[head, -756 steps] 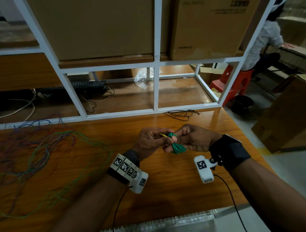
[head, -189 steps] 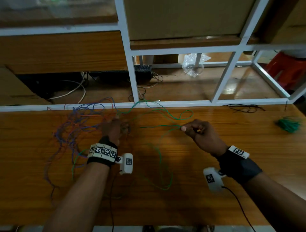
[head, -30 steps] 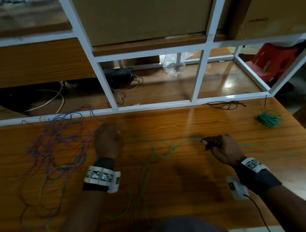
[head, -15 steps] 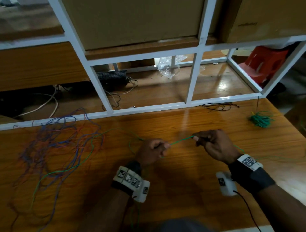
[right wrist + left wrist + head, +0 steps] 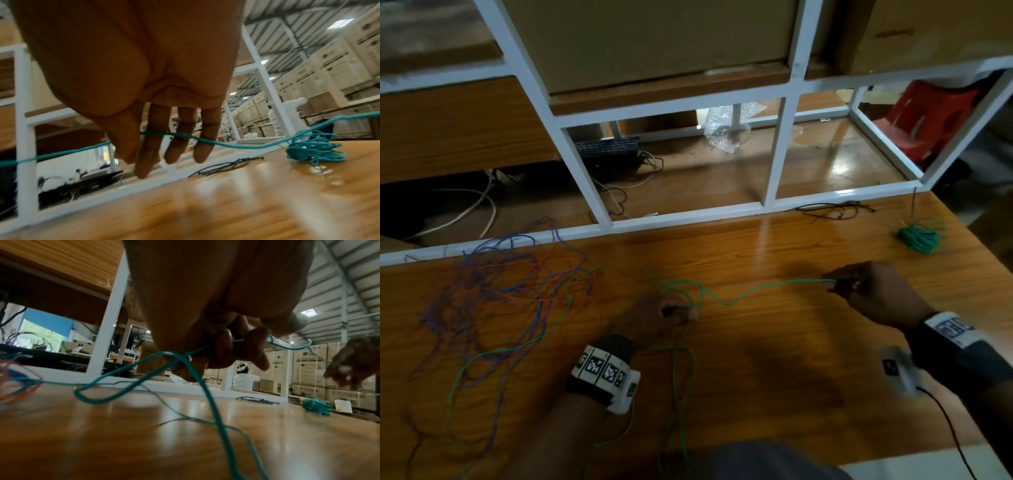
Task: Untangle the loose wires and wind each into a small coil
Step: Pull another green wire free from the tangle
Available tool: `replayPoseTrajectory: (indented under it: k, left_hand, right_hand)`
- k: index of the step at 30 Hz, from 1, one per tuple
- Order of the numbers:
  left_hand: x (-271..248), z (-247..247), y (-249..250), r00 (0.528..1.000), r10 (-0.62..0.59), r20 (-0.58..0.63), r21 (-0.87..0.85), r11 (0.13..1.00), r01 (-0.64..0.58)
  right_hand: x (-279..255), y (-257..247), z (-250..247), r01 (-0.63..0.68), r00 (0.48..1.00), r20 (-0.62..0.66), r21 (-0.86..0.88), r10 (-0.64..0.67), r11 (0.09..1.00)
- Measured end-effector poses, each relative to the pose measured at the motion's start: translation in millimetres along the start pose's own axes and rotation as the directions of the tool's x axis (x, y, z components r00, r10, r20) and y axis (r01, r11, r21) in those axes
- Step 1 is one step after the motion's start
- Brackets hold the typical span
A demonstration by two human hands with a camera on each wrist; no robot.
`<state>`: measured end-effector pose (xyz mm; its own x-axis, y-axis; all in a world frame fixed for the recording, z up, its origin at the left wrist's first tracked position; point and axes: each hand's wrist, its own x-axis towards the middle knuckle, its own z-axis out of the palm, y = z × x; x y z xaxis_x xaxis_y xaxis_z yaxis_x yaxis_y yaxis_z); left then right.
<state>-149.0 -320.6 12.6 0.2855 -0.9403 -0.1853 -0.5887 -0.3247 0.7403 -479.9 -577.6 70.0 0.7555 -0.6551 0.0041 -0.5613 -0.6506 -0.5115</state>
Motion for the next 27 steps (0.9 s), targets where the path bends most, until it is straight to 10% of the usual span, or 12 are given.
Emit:
replayPoseTrajectory:
  k: [5, 12, 16, 23, 27]
  left_hand:
    - [10.2, 4.5, 39.7, 0.995, 0.050, -0.091, 0.053, 0.998, -0.046]
    - [16.6, 13.7, 52.2, 0.997, -0.029, -0.073, -0.021, 0.999, 0.028]
    - [11.0, 11.2, 49.4, 0.998, -0.036, -0.049, -0.208, 0.978, 0.025]
    - [-8.4, -24.2, 13.7, 0.940, -0.264, -0.214, -0.365, 0.915, 0.174]
    - [0.6, -13.8, 0.7, 0.914, -0.364, -0.180, -0.212, 0.921, 0.325]
  right_hand:
    - [9.9, -28.7, 30.9, 0.040, 0.953, 0.291, -0.395, 0.084, 0.918]
    - [22.8, -115.6, 63.3, 0.217, 0.921, 0.272, 0.237, -0.279, 0.947]
    - [27.0, -109.7, 77.3, 0.069, 0.970, 0.192, 0.382, -0.152, 0.921]
    - [27.7, -40.3, 41.5, -0.116, 0.990, -0.100, -0.149, 0.102, 0.982]
    - [21.0, -36.7, 53.3, -0.064, 0.997, -0.044, -0.213, 0.055, 0.975]
